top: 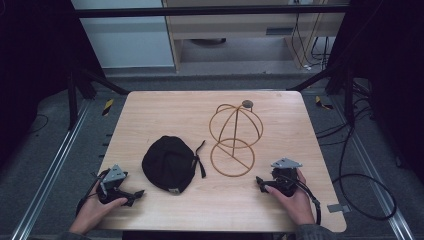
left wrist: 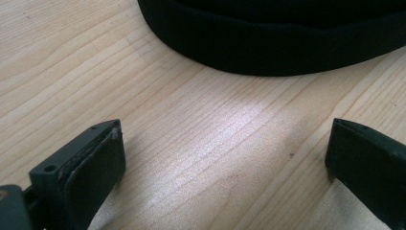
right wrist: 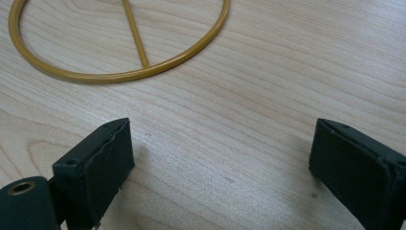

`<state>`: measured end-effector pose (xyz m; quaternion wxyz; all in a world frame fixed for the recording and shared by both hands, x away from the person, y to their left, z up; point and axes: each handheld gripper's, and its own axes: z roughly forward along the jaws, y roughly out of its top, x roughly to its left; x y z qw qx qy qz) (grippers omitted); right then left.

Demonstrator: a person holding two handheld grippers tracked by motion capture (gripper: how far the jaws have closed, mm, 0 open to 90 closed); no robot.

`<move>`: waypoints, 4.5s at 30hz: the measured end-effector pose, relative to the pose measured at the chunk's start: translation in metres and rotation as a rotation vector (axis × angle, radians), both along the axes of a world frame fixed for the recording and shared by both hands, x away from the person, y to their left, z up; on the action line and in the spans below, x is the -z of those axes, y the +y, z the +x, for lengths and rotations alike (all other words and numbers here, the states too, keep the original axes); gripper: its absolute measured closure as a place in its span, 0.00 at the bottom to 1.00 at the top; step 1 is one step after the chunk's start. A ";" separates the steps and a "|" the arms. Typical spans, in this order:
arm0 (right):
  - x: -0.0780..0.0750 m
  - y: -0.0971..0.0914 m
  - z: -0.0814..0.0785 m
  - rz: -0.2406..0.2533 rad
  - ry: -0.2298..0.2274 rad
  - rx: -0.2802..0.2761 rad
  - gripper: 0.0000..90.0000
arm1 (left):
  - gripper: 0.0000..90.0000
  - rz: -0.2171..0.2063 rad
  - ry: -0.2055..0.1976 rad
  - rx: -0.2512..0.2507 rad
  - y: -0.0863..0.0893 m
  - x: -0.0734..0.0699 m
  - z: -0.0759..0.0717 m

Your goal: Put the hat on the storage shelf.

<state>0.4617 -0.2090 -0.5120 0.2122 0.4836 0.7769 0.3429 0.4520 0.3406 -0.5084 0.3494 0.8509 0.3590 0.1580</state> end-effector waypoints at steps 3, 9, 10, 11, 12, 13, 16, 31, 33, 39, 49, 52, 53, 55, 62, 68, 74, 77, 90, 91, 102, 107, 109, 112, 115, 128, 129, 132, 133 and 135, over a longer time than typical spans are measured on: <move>0.000 0.000 0.000 0.000 0.000 0.000 0.09 | 0.00 0.004 0.001 0.002 0.000 0.000 0.000; 0.000 0.000 0.000 0.000 0.000 0.000 0.09 | 0.00 0.014 0.012 0.003 0.001 -0.001 -0.001; 0.000 0.000 0.000 0.000 0.000 0.000 0.09 | 0.00 0.015 0.016 0.004 0.000 -0.002 -0.001; 0.000 0.000 0.000 0.000 0.000 0.000 0.09 | 0.00 0.016 0.018 0.008 0.000 -0.003 -0.001; 0.000 0.000 0.000 0.000 0.000 0.000 0.09 | 0.03 0.023 0.019 0.020 -0.001 -0.004 -0.002; 0.000 0.000 0.000 0.000 0.000 0.000 0.09 | 0.05 0.027 0.018 0.029 -0.002 -0.005 -0.002; 0.000 0.000 0.000 0.000 0.000 0.000 0.09 | 0.05 0.013 -0.004 0.044 -0.006 -0.012 -0.004; 0.000 0.000 0.000 0.002 0.002 0.001 0.09 | 0.05 0.080 -0.050 0.136 -0.036 -0.096 0.011; 0.000 0.000 0.000 0.002 0.002 0.000 0.09 | 0.05 0.110 -0.049 0.138 -0.042 -0.105 0.018; 0.000 0.000 0.000 -0.004 -0.001 -0.001 0.09 | 0.04 0.147 -0.034 0.154 -0.070 -0.131 0.040; 0.000 -0.001 0.000 -0.005 -0.001 -0.005 0.09 | 0.06 0.219 -0.016 0.215 -0.115 -0.169 0.064; 0.000 -0.001 0.000 -0.004 -0.001 -0.005 0.09 | 0.07 0.241 -0.001 0.217 -0.125 -0.171 0.068; 0.000 -0.001 0.000 -0.004 -0.001 -0.005 0.08 | 0.07 0.251 -0.001 0.218 -0.128 -0.170 0.069; 0.000 -0.001 0.000 -0.004 -0.001 -0.005 0.08 | 0.07 0.280 0.006 0.229 -0.135 -0.170 0.072; 0.000 -0.001 0.000 -0.007 -0.001 -0.008 0.08 | 0.06 0.364 0.045 0.254 -0.154 -0.162 0.082; 0.000 -0.001 0.000 -0.006 0.000 -0.007 0.08 | 0.06 0.412 0.095 0.245 -0.156 -0.157 0.091; 0.000 -0.001 0.000 -0.006 0.000 -0.007 0.09 | 0.10 0.396 0.107 0.249 -0.155 -0.152 0.092; 0.000 -0.001 0.000 -0.006 0.000 -0.007 0.09 | 0.09 0.395 0.102 0.235 -0.156 -0.153 0.093; 0.000 -0.001 0.000 -0.006 0.000 -0.007 0.09 | 0.26 0.392 0.143 0.213 -0.151 -0.148 0.104; 0.000 -0.001 0.000 -0.006 0.000 -0.007 0.09 | 0.27 0.392 0.151 0.221 -0.151 -0.148 0.104; 0.000 -0.001 0.000 -0.007 -0.001 -0.007 0.08 | 0.38 0.373 0.168 0.230 -0.147 -0.143 0.098; 0.000 -0.001 0.000 -0.006 -0.001 -0.007 0.08 | 0.43 0.391 0.191 0.234 -0.144 -0.137 0.095; 0.000 -0.001 0.000 -0.007 -0.001 -0.007 0.09 | 0.44 0.405 0.200 0.234 -0.143 -0.134 0.096; 0.000 -0.001 0.000 -0.003 0.000 -0.007 0.09 | 0.45 0.404 0.206 0.223 -0.141 -0.132 0.097; 0.000 -0.001 0.000 -0.004 0.000 -0.007 0.09 | 0.46 0.381 0.214 0.214 -0.139 -0.131 0.098; 0.000 -0.001 0.000 -0.004 -0.001 -0.006 0.09 | 0.72 0.389 0.237 0.223 -0.137 -0.128 0.097; 0.000 -0.001 0.000 -0.004 -0.001 -0.007 0.09 | 0.74 0.390 0.242 0.223 -0.137 -0.128 0.096; 0.000 -0.001 0.000 -0.004 0.000 -0.007 0.08 | 0.78 0.395 0.239 0.228 -0.137 -0.127 0.094; 0.000 -0.001 0.000 -0.004 -0.001 -0.007 0.09 | 0.79 0.393 0.235 0.228 -0.136 -0.128 0.094; 0.000 -0.001 0.000 -0.004 -0.001 -0.007 0.09 | 0.80 0.392 0.224 0.233 -0.136 -0.129 0.093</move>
